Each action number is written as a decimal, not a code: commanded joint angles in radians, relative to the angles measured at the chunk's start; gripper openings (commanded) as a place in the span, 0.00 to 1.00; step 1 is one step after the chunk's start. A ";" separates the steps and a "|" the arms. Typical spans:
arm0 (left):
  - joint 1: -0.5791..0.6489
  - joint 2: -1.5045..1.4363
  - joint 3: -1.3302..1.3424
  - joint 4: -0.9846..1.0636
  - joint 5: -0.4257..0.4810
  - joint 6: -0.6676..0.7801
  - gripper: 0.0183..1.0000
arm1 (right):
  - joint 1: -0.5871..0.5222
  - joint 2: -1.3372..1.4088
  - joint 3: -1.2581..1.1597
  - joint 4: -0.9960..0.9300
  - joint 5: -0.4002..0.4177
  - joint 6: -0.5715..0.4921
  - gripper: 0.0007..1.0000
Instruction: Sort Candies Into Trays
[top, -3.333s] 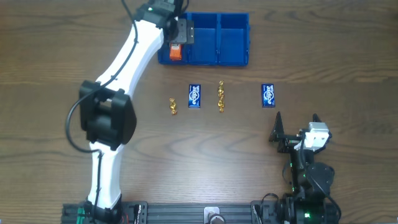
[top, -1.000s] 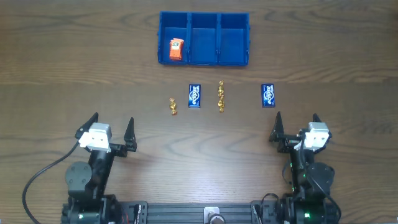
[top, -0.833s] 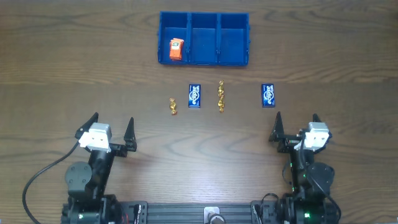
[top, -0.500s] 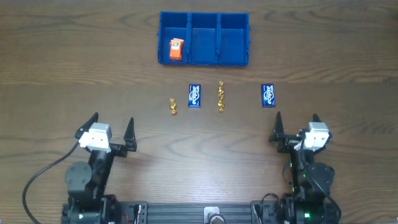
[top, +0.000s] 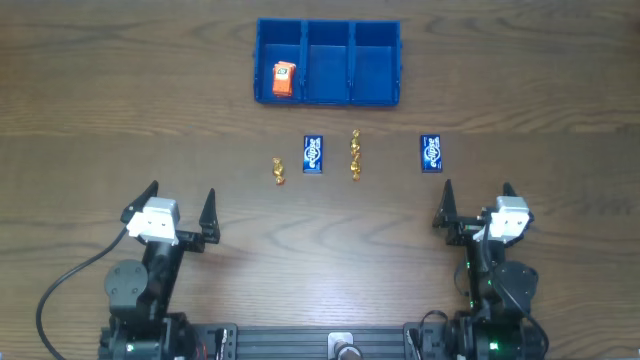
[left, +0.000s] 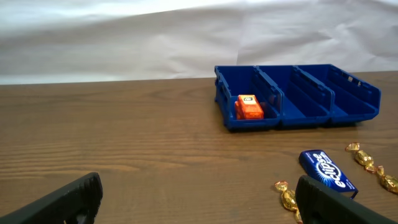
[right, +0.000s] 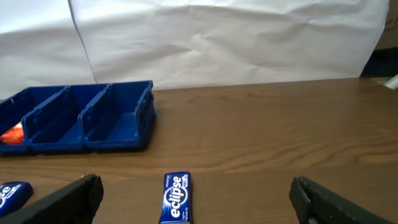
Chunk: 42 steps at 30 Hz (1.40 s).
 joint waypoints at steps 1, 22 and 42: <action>0.004 -0.012 -0.020 -0.033 0.024 0.011 1.00 | -0.005 -0.005 0.005 0.019 0.001 -0.008 1.00; 0.004 -0.012 -0.020 -0.033 0.024 0.011 1.00 | 0.035 1.126 1.067 -0.709 -0.069 -0.067 1.00; 0.004 -0.012 -0.020 -0.033 0.024 0.011 1.00 | 0.084 1.856 1.235 -0.714 -0.022 -0.061 1.00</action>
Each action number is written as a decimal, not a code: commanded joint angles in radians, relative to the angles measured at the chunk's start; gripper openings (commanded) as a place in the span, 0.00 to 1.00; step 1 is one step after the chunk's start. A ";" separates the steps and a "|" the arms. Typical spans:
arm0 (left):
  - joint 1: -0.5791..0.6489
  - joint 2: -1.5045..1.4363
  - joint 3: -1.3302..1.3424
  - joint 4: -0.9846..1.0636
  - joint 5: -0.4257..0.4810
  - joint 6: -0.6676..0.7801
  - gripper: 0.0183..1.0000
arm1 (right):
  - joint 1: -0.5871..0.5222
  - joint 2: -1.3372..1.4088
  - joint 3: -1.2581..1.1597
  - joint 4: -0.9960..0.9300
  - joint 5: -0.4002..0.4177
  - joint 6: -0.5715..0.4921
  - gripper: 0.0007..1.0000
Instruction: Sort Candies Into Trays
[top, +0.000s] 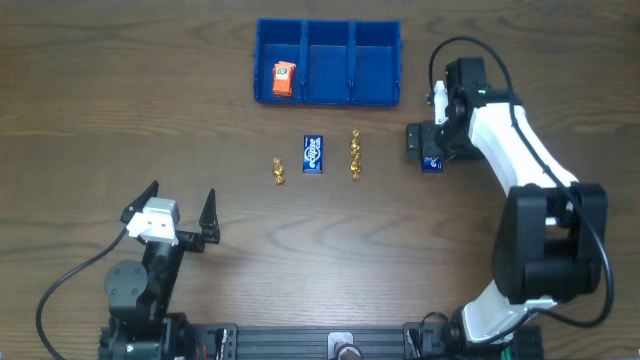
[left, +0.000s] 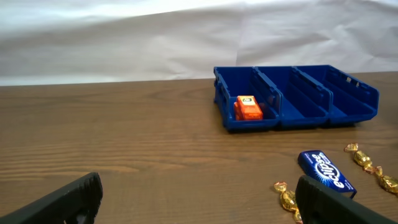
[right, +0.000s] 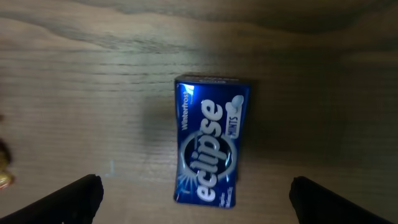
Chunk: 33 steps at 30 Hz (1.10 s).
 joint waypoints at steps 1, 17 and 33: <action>0.004 -0.007 -0.021 -0.031 0.021 0.011 1.00 | 0.004 0.040 0.016 0.029 0.042 -0.011 1.00; 0.004 -0.007 -0.021 -0.031 0.021 0.011 1.00 | 0.004 0.123 0.015 0.079 0.073 -0.011 1.00; 0.004 -0.007 -0.021 -0.031 0.021 0.011 1.00 | 0.005 0.129 0.012 0.084 0.086 -0.011 0.67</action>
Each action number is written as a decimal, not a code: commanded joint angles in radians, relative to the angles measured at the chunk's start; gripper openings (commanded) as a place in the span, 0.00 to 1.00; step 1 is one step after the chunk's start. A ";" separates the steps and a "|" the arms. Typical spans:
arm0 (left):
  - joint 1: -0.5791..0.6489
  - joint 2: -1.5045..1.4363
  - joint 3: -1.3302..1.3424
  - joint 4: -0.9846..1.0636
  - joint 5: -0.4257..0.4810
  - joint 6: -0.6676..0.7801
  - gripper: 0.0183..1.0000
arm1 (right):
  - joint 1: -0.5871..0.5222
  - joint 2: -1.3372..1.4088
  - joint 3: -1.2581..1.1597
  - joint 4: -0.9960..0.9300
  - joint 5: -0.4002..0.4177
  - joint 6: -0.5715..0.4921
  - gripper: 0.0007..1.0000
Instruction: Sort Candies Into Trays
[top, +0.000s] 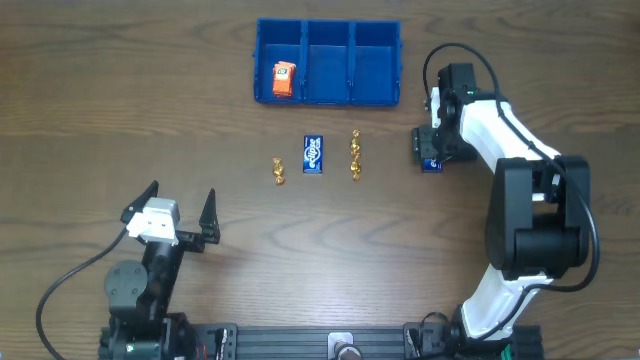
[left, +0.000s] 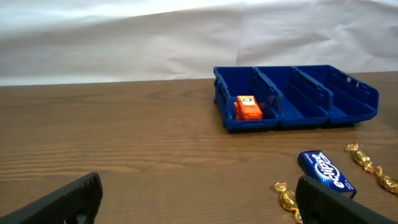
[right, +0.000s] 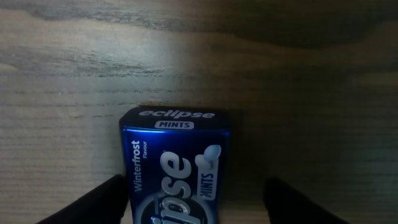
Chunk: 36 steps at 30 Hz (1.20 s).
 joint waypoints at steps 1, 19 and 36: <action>0.004 -0.007 -0.021 -0.031 0.021 0.011 1.00 | 0.005 0.020 0.012 0.004 0.009 -0.005 0.66; 0.004 -0.007 -0.021 -0.031 0.021 0.011 1.00 | 0.037 0.019 0.012 0.005 -0.019 -0.003 0.04; 0.004 -0.007 -0.021 -0.031 0.021 0.011 1.00 | 0.356 -0.130 0.516 0.004 0.189 0.184 0.04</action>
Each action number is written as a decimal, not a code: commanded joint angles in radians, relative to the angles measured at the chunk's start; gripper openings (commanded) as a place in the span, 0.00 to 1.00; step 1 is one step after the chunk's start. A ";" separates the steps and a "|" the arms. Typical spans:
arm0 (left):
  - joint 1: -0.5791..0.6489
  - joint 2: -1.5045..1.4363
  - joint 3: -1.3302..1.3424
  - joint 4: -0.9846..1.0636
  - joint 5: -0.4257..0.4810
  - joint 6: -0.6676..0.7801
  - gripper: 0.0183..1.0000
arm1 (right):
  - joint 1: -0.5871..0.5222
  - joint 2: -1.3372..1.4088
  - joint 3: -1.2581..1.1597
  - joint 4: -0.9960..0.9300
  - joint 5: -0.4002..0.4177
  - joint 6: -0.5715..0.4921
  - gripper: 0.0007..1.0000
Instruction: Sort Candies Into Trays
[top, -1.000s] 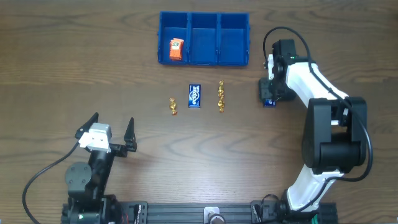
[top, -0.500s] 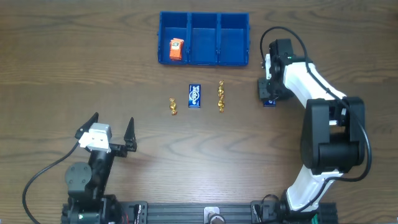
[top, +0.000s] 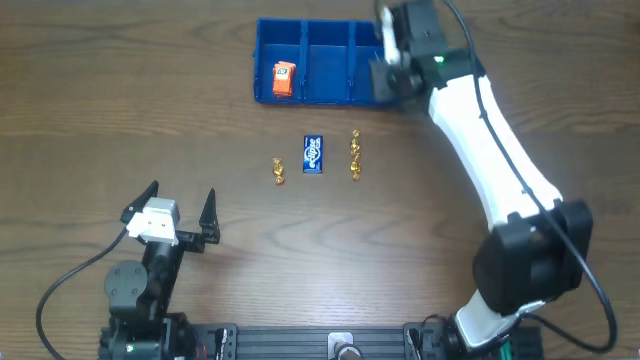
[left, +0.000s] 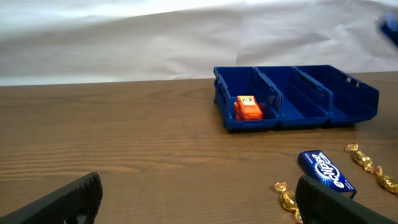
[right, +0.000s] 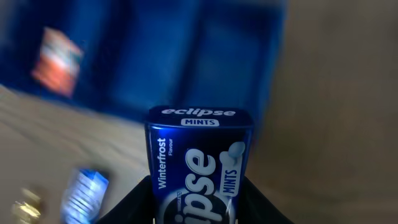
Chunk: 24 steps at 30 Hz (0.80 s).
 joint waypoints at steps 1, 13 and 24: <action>0.004 -0.007 -0.021 -0.031 0.021 0.011 1.00 | 0.095 0.024 0.114 0.060 0.183 0.110 0.04; 0.004 -0.007 -0.021 -0.031 0.021 0.011 1.00 | 0.154 0.336 0.267 0.176 0.176 0.140 0.04; 0.004 -0.007 -0.021 -0.031 0.021 0.011 1.00 | 0.153 0.441 0.267 0.230 0.167 0.188 0.04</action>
